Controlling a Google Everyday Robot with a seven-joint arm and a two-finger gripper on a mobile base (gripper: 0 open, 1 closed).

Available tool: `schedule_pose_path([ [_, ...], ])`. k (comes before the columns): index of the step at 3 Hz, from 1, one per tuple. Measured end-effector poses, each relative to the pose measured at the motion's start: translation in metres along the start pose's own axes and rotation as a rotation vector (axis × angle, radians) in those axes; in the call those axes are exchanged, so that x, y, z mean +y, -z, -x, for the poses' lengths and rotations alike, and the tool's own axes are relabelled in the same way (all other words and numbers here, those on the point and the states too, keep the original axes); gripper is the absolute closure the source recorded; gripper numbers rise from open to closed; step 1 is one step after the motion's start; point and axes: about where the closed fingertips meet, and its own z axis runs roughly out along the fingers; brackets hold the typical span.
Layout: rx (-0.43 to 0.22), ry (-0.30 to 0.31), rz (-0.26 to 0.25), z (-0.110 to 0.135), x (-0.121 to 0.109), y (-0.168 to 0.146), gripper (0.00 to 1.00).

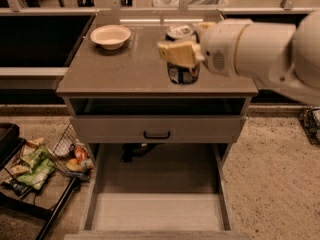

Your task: Place pepsi can into middle drawer

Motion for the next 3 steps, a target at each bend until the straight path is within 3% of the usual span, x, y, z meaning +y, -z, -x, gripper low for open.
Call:
schedule_pose_path([
  [1,0.098,-0.038,-0.097,-0.098,-0.005,0.035,1.0],
  [2,0.138,-0.078,-0.191,-0.196,-0.034,0.061,1.0],
  [3,0.138,-0.077,-0.191,-0.196,-0.034,0.061,1.0],
])
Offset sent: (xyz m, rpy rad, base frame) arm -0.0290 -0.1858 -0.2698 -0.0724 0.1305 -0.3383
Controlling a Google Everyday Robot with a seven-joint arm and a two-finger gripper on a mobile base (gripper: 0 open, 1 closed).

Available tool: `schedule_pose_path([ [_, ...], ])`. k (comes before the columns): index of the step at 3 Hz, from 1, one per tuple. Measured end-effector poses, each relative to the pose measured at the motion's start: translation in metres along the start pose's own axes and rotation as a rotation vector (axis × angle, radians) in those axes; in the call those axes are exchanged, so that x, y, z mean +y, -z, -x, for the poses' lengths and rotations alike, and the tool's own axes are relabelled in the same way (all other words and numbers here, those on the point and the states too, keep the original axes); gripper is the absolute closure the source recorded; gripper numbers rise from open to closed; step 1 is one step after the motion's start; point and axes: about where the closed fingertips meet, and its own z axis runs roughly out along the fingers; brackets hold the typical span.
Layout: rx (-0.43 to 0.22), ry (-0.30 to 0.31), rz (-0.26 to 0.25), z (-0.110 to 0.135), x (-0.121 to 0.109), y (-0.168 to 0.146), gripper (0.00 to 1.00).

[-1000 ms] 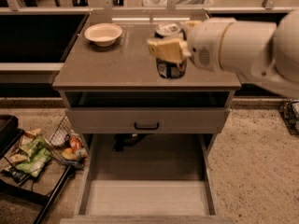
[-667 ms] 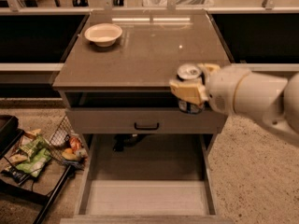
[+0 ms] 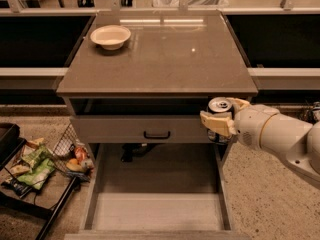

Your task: Place pepsi can into middle drawer

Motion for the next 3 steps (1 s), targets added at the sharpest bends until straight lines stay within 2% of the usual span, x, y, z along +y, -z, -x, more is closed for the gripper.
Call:
schedule_pose_path([
  [1,-0.001,-0.004,0.041,-0.011,0.014,-0.018,1.0],
  [2,-0.013,-0.042,0.106,-0.052,0.05,-0.054,1.0],
  [3,-0.06,-0.027,0.179,-0.087,0.108,-0.103,1.0],
])
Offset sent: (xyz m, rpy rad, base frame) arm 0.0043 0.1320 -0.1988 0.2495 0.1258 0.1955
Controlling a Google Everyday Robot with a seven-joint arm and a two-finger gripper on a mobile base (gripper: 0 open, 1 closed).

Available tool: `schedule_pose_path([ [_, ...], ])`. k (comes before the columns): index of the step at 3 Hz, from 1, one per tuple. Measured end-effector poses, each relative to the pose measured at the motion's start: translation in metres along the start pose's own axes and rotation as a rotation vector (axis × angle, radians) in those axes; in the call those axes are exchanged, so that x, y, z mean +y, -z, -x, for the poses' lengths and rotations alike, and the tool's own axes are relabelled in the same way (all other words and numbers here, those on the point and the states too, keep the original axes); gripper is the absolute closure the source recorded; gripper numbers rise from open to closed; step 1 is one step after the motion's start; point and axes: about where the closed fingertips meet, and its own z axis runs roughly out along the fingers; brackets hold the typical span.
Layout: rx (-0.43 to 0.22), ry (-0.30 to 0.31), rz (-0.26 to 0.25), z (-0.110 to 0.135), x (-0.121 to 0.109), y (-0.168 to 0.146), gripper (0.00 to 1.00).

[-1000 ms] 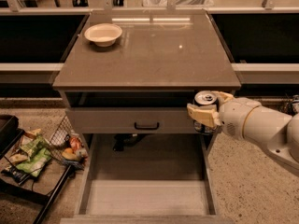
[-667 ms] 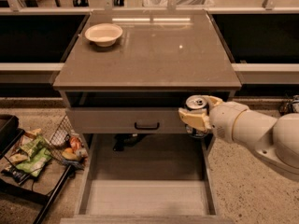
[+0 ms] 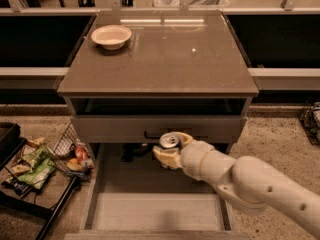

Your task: Place pepsi can into middle drawer

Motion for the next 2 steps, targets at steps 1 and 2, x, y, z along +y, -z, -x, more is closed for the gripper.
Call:
schedule_pose_path([
  [1,-0.071,0.079,0.058,-0.012,0.044,-0.055,1.0],
  [2,-0.109,0.081,0.108,-0.045,0.073,-0.106,1.0],
])
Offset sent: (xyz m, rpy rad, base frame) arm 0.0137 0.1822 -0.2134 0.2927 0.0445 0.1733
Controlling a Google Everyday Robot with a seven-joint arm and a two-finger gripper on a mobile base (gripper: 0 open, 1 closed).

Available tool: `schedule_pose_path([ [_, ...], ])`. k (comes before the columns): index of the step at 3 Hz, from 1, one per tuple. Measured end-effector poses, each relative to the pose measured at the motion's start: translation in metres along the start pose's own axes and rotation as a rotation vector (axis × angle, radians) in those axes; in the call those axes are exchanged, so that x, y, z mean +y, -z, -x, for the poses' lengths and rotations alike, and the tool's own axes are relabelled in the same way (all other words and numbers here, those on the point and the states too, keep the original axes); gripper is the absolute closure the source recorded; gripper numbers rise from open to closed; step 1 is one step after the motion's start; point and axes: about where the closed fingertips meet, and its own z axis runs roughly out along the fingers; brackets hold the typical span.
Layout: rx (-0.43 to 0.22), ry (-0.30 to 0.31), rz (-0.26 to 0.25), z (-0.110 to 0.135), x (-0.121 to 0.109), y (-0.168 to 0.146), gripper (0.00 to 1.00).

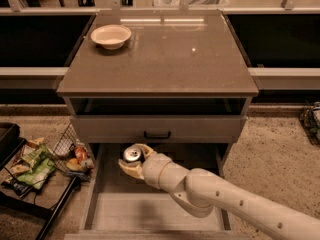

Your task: Place pepsi can into middle drawer

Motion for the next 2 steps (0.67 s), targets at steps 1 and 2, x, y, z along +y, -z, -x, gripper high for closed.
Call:
schedule_pose_path([
  [1,-0.004,-0.097,0.059,-0.062,0.019,-0.039,1.0],
  [2,0.034,-0.201,0.105,-0.12,0.024,-0.059,1.0],
])
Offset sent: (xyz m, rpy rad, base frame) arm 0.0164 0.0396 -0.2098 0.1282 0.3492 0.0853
